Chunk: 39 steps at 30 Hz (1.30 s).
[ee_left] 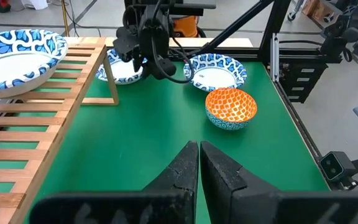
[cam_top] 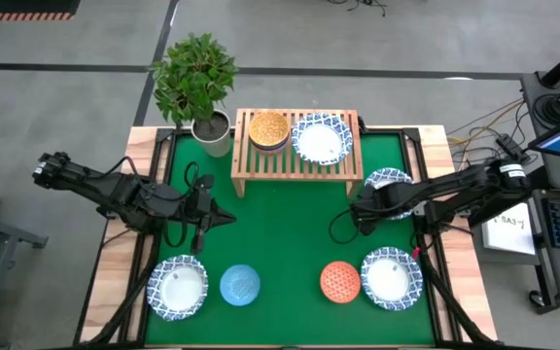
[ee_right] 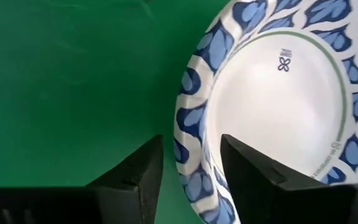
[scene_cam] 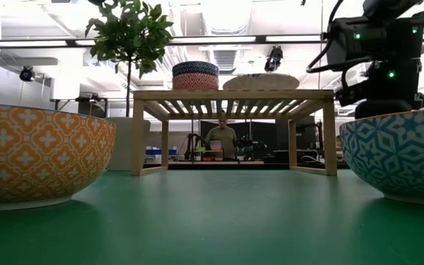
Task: Place and stack bowls onto a shelf
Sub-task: Stack the white bowl on top of the white bowl on the shelf
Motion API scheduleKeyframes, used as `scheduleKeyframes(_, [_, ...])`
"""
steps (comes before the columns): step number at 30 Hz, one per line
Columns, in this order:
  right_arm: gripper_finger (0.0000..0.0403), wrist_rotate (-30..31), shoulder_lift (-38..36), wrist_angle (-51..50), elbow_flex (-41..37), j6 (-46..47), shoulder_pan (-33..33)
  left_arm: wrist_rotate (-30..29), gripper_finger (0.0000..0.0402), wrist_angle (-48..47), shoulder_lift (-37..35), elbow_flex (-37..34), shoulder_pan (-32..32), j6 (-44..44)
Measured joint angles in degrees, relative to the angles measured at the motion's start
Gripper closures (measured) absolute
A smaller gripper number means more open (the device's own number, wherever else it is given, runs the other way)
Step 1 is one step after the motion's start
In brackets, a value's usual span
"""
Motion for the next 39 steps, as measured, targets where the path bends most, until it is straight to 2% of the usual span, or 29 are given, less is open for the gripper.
scheduleKeyframes(4, [0.0282,0.01,0.94,2.02,-0.85,-0.02,0.0,0.02,0.0402,0.02,0.0,0.0,0.0,0.0])
scheduleKeyframes(10, [0.0369,0.06,1.22,2.16,-0.85,-0.41,0.05,0.02,0.0402,0.04,0.0,0.0,0.0,0.0])
scheduleKeyframes(12, [0.0384,-0.1,1.13,1.96,-0.72,-0.62,0.04,0.04,0.0402,0.07,0.04,0.0,0.0,0.0])
scheduleKeyframes(17, [0.0388,-2.03,0.22,1.16,1.32,-0.94,0.09,0.04,0.0402,0.06,-0.04,0.0,0.0,0.2])
scheduleKeyframes(22, [0.039,-3.13,-1.14,-4.26,6.37,-0.9,0.33,0.05,0.0402,0.06,-0.24,0.0,0.0,0.21])
scheduleKeyframes(28, [0.039,-11.26,-1.49,-10.82,15.0,-1.24,0.37,0.07,0.0402,-0.03,-0.24,0.0,-0.28,0.2])
scheduleKeyframes(39, [0.0391,-18.61,-1.49,-16.02,32.05,-6.52,0.72,0.08,0.0402,-0.05,-0.22,0.0,-0.95,0.22])
